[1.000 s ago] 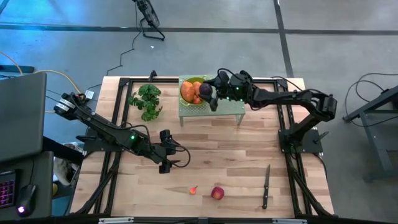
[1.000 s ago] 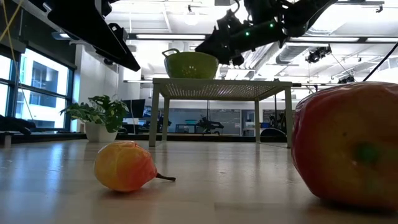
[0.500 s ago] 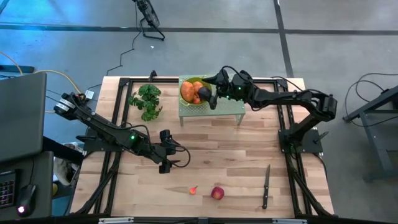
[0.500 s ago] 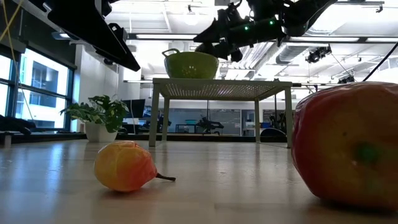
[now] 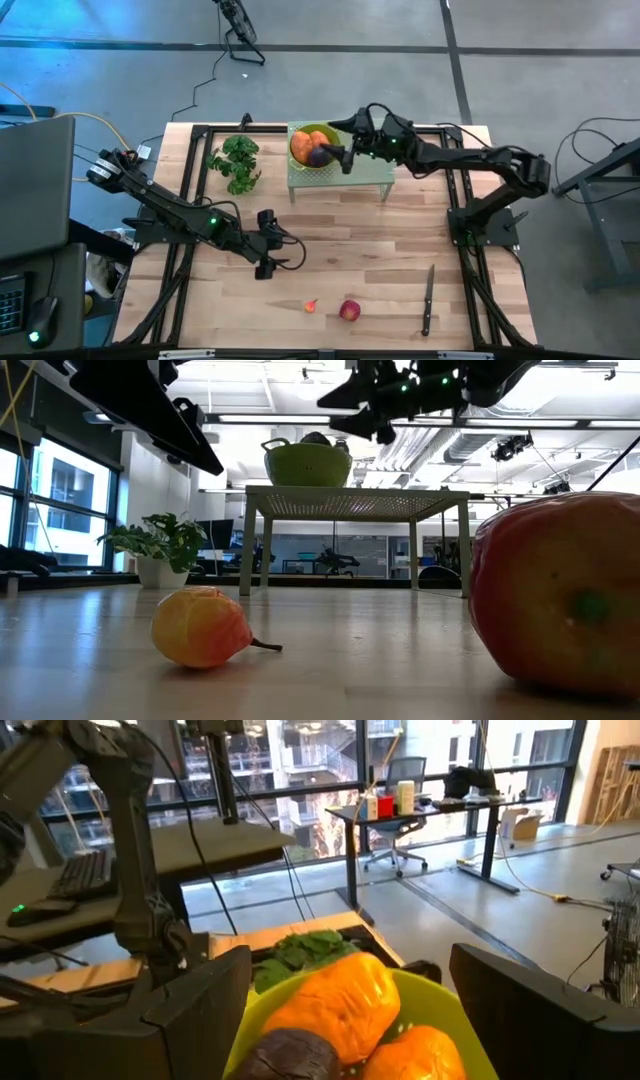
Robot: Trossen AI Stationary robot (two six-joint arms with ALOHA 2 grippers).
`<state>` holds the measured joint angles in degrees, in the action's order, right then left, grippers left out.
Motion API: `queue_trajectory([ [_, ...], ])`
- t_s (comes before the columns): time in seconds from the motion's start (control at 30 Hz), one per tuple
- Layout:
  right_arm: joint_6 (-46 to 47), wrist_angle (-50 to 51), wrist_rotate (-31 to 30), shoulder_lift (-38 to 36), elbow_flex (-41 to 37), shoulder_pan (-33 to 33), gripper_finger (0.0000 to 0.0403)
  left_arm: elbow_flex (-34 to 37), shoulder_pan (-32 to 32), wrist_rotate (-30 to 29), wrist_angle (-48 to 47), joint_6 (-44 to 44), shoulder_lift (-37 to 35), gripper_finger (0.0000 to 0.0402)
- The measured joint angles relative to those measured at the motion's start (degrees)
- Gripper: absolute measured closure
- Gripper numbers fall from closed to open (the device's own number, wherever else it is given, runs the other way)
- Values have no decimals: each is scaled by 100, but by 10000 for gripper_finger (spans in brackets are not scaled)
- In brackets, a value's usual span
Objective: Pick & Place Fruit
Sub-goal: Put the orange pear into the green strainer bowl on the shelf
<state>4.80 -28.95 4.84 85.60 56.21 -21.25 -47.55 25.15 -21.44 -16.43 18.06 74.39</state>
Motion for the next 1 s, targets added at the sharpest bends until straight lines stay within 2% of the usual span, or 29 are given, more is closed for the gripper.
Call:
queue_trajectory([
  [0.3,-204,1249,-1,-789,2,108,69,0,0,352,111,3,0,59],
  [0.53,-294,2109,-23,-1379,2,376,69,0,4,998,756,-324,46,59],
  [0.77,-356,3278,-43,-2002,2,679,69,0,81,1192,1094,-610,52,59],
  [1.0,-351,4490,-278,-2546,0,1126,69,-37,151,1435,1446,-625,559,59],
])
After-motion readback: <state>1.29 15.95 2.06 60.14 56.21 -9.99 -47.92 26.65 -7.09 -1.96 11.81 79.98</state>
